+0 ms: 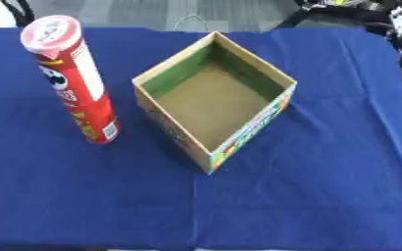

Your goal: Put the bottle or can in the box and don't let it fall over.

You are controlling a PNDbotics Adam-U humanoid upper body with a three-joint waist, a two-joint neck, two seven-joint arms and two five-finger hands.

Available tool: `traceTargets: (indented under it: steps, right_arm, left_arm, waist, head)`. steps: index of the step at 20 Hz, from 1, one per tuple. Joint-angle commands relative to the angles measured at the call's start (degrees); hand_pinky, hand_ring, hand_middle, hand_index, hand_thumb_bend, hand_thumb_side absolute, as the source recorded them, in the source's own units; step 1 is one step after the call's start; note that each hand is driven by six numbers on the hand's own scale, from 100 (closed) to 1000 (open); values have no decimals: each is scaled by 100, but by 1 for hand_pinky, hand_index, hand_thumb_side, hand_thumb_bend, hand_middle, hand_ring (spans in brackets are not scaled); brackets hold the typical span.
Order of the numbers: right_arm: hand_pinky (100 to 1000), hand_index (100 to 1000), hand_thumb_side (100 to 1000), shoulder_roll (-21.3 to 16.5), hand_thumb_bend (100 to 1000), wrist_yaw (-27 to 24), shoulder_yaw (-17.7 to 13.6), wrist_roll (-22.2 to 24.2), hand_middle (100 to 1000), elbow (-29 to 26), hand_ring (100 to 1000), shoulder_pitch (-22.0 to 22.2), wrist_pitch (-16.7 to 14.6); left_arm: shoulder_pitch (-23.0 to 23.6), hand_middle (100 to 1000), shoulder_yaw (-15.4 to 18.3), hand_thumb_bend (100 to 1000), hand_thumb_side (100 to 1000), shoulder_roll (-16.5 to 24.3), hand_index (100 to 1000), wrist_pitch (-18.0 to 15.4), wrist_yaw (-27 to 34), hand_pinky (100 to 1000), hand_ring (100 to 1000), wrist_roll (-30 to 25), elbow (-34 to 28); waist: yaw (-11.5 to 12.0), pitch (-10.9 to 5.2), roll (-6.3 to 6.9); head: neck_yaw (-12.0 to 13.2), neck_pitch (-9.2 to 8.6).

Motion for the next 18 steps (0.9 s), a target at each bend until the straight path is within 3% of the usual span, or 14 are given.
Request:
traceTargets:
  steps: [1, 6, 12, 18]
  right_arm:
    - [832, 989, 678, -177, 100, 31, -18, 21, 804, -135, 769, -13, 8]
    - [832, 990, 681, -208, 100, 35, 13, 61, 804, -135, 769, 14, 32]
    - [833, 990, 687, -251, 100, 49, 52, 117, 803, -135, 768, 55, 82]
    - [833, 991, 690, -318, 100, 75, 88, 173, 803, -135, 768, 114, 119]
  left_arm:
    - [-246, 895, -20, 100, 857, 668, 823, 103, -154, 758, 825, -100, -102]
    - [-752, 887, -335, 100, 868, 1442, 836, 721, -463, 773, 840, -785, -102]
    - [-1404, 891, -617, 100, 909, 2041, 847, 1416, -409, 784, 849, -1904, -45]
    - [-2028, 891, -1013, 100, 946, 2316, 854, 1632, -504, 798, 863, -2885, 522]
  waist:
    - [11, -149, 23]
    - [1, -190, 65]
    - [23, -212, 122]
    - [63, -231, 192]
  head:
    - [-44, 36]
    - [-73, 75]
    - [-132, 139]
    - [-208, 189]
